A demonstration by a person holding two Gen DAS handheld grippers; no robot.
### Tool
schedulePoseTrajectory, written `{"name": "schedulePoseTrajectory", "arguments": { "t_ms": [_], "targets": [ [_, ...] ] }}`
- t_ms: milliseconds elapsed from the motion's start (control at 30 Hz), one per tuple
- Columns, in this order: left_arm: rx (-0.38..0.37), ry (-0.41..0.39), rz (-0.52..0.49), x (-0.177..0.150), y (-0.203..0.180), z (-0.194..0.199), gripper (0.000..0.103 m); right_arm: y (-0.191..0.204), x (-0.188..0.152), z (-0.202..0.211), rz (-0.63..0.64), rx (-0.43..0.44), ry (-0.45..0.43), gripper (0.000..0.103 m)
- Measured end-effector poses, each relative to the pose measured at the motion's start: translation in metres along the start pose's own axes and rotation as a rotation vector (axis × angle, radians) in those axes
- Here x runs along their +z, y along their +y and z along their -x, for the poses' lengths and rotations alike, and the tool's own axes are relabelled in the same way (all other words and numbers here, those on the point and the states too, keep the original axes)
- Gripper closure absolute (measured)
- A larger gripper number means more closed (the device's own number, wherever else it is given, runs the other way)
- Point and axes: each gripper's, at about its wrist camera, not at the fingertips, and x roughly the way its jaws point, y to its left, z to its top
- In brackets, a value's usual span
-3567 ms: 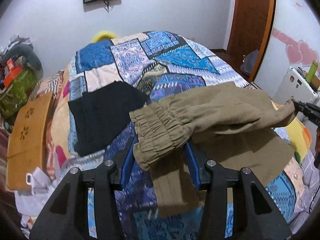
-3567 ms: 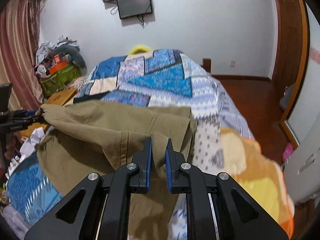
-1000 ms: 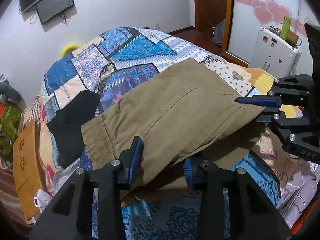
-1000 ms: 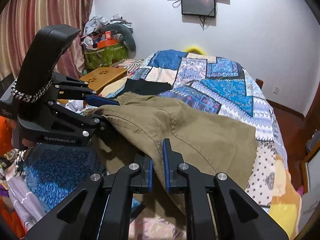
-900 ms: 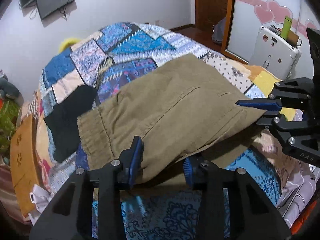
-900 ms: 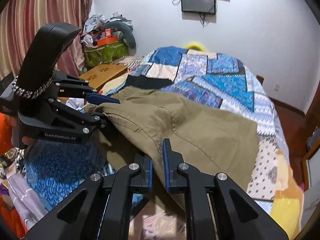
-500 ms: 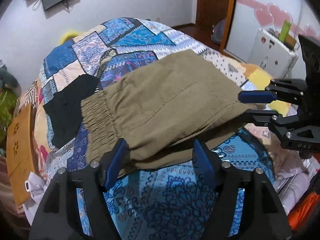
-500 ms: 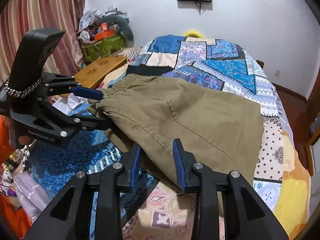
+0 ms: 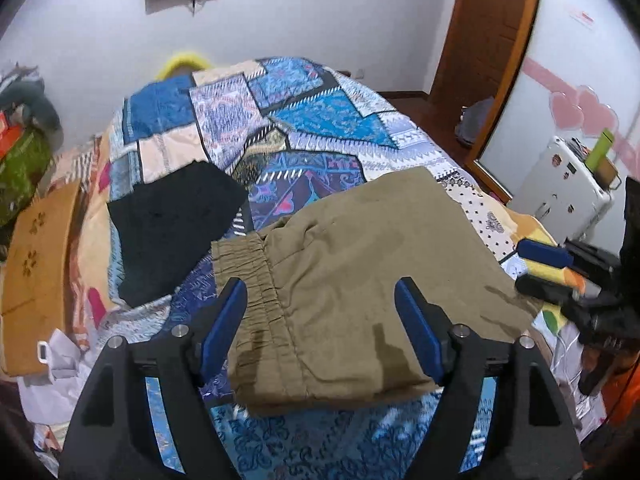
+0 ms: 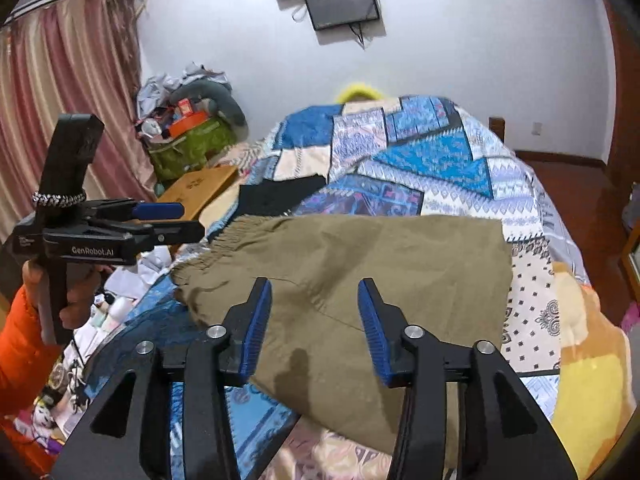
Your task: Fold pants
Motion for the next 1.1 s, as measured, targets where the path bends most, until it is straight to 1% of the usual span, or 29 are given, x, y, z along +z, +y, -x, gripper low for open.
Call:
{"name": "schedulePoseTrajectory", "arguments": {
  "t_ms": [33, 100, 167, 233, 267, 300, 333, 367, 400, 500, 533, 600, 800, 900, 1033, 1100],
  "targets": [
    [0.001, 0.014, 0.006, 0.0, 0.002, -0.006, 0.027, -0.002, -0.001, -0.005, -0.005, 0.0, 0.015, 0.048],
    [0.01, 0.06, 0.008, -0.006, 0.004, -0.022, 0.027, -0.005, -0.009, -0.018, -0.012, -0.012, 0.048, 0.048],
    [0.027, 0.109, 0.001, -0.015, 0.007, -0.037, 0.027, -0.007, -0.022, -0.032, -0.013, -0.024, 0.109, 0.048],
    [0.082, 0.156, -0.017, -0.029, 0.011, -0.051, 0.027, -0.012, -0.035, -0.039, -0.023, -0.035, 0.151, 0.048],
    [0.106, 0.169, -0.03, -0.035, 0.012, -0.056, 0.023, -0.016, -0.042, -0.041, -0.029, -0.042, 0.172, 0.048],
    [0.114, 0.165, -0.048, -0.042, 0.014, -0.058, 0.02, -0.019, -0.047, -0.04, -0.033, -0.044, 0.173, 0.048],
    [0.119, 0.155, -0.056, -0.045, 0.015, -0.057, 0.015, -0.023, -0.053, -0.035, -0.025, -0.046, 0.155, 0.048],
    [0.126, 0.151, -0.061, -0.048, 0.018, -0.055, 0.013, -0.024, -0.054, -0.031, -0.018, -0.057, 0.153, 0.048],
    [0.122, 0.15, -0.06, -0.05, 0.021, -0.054, 0.013, -0.029, -0.056, -0.027, -0.016, -0.076, 0.162, 0.048],
    [0.102, 0.15, -0.037, -0.053, 0.029, -0.049, 0.013, -0.046, -0.061, -0.015, -0.073, -0.063, 0.17, 0.05],
    [0.1, 0.147, -0.03, -0.054, 0.03, -0.048, 0.013, -0.048, -0.062, -0.012, -0.079, -0.073, 0.168, 0.05],
    [0.106, 0.137, -0.029, -0.056, 0.03, -0.046, 0.013, -0.054, -0.068, -0.003, -0.074, -0.128, 0.17, 0.05],
    [0.12, 0.133, -0.026, -0.059, 0.026, -0.047, 0.013, -0.077, -0.09, 0.019, -0.166, -0.141, 0.178, 0.049],
    [0.117, 0.138, -0.013, -0.058, 0.027, -0.046, 0.013, -0.079, -0.098, 0.027, -0.187, -0.138, 0.172, 0.049],
    [0.12, 0.142, 0.004, -0.053, 0.027, -0.038, 0.014, -0.072, -0.09, 0.027, -0.158, -0.161, 0.189, 0.049],
    [0.132, 0.121, 0.0, -0.047, 0.027, -0.029, 0.014, -0.072, -0.084, 0.028, -0.148, -0.156, 0.209, 0.048]
  ]
}}
